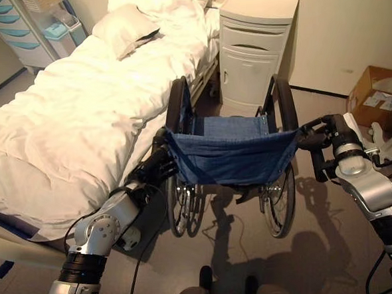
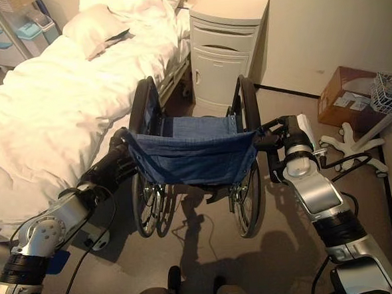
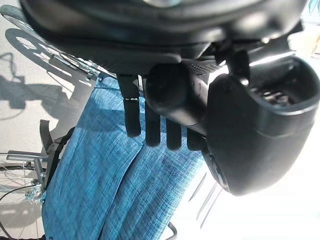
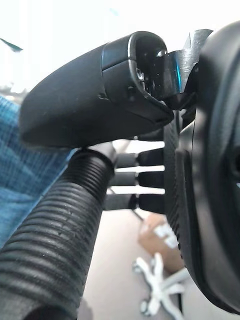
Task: Push the wheelchair next to the bed
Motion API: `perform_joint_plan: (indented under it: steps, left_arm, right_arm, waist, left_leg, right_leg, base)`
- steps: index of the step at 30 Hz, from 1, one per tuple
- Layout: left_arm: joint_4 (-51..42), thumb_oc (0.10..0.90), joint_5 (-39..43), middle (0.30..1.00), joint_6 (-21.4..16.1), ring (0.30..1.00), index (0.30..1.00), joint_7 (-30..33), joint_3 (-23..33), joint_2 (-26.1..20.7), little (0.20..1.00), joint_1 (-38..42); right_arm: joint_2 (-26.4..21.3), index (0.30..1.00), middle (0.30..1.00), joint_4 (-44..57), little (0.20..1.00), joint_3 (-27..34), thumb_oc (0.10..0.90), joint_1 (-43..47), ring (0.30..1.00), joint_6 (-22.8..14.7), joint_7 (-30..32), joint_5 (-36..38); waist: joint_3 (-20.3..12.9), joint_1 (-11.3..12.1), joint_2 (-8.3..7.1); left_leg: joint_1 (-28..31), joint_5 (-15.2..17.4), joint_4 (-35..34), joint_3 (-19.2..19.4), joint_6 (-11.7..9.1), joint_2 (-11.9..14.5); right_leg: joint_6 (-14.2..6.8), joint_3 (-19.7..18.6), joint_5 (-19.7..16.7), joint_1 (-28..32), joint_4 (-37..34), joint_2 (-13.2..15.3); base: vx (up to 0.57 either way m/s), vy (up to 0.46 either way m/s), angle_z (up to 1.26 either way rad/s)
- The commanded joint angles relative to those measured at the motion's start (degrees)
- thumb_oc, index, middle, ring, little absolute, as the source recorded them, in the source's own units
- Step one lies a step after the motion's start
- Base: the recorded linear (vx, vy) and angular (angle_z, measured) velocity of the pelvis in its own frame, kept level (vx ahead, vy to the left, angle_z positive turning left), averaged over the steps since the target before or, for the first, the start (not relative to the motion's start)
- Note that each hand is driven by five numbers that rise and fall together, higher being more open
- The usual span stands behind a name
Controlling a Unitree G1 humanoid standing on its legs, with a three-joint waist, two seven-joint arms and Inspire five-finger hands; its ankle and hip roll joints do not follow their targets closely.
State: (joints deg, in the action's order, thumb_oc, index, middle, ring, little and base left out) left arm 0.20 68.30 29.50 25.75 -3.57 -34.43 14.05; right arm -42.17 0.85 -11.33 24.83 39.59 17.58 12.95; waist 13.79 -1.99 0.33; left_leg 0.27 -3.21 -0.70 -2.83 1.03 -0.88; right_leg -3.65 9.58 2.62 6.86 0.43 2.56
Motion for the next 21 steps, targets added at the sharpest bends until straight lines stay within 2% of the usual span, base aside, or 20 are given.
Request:
perform_joint_plan:
  steps: [1,6,11,16,21]
  left_arm:
    - [-8.7,0.800,2.6,0.900,-6.0,0.900,0.900,-0.1,3.8,-1.2,0.900,5.6]
    - [-10.3,0.800,2.8,0.900,-6.9,0.900,0.900,0.9,8.7,-4.5,0.900,4.5]
    - [-11.8,0.800,2.7,0.900,-7.0,0.900,0.900,0.8,16.0,-7.7,0.900,2.2]
    - [-13.1,0.800,-0.2,0.900,-5.0,0.900,0.900,-1.2,21.3,-8.7,0.900,-2.1]
    - [-12.6,0.800,-3.7,0.900,-6.2,0.900,0.900,-2.8,25.7,-10.2,0.900,-5.7]
  right_arm:
    - [5.2,0.900,0.900,7.1,0.900,-2.7,0.800,4.2,0.900,-9.4,0.7,5.6]
    - [2.3,0.900,0.900,8.9,0.900,1.4,0.800,2.9,0.900,-9.9,1.0,6.2]
    - [-1.7,0.900,0.900,10.9,0.900,8.7,0.800,-0.7,0.900,-11.0,-0.1,6.8]
    - [-3.8,0.900,0.900,12.9,0.900,16.0,0.800,-5.9,0.900,-11.6,0.5,6.2]
    - [-5.0,0.900,0.900,14.0,0.900,20.9,0.800,-9.8,0.900,-11.3,0.8,4.8]
  waist:
    - [-7.5,4.5,-1.84]
    - [-8.3,4.7,-1.94]
    - [-9.6,4.8,-2.23]
    - [-10.6,4.7,-2.49]
    - [-11.2,4.7,-2.48]
  left_leg:
    - [7.2,2.1,-2.4,1.0,-0.3,-1.7]
    - [7.3,1.3,-3.2,0.6,-0.6,-1.5]
    - [6.2,-0.2,-4.2,0.0,-1.2,-1.0]
    - [5.7,-0.1,-4.3,0.2,-1.5,-0.8]
    - [5.5,-0.1,-4.3,0.8,-1.6,-0.6]
  right_leg:
    - [-1.8,-3.7,-9.2,-2.0,-5.0,2.1]
    - [-1.9,-3.5,-9.3,-1.7,-5.4,1.9]
    - [-2.0,-3.2,-9.6,-2.0,-5.4,1.6]
    - [-1.9,-3.0,-9.0,-2.1,-5.4,1.3]
    - [-2.0,-3.0,-8.8,-2.2,-5.4,1.3]
  base:
    - [-0.03,-0.010,0.02]
    - [-0.02,-0.011,0.01]
    - [-0.03,-0.014,0.03]
    - [-0.02,-0.009,0.07]
    - [-0.01,0.000,0.01]
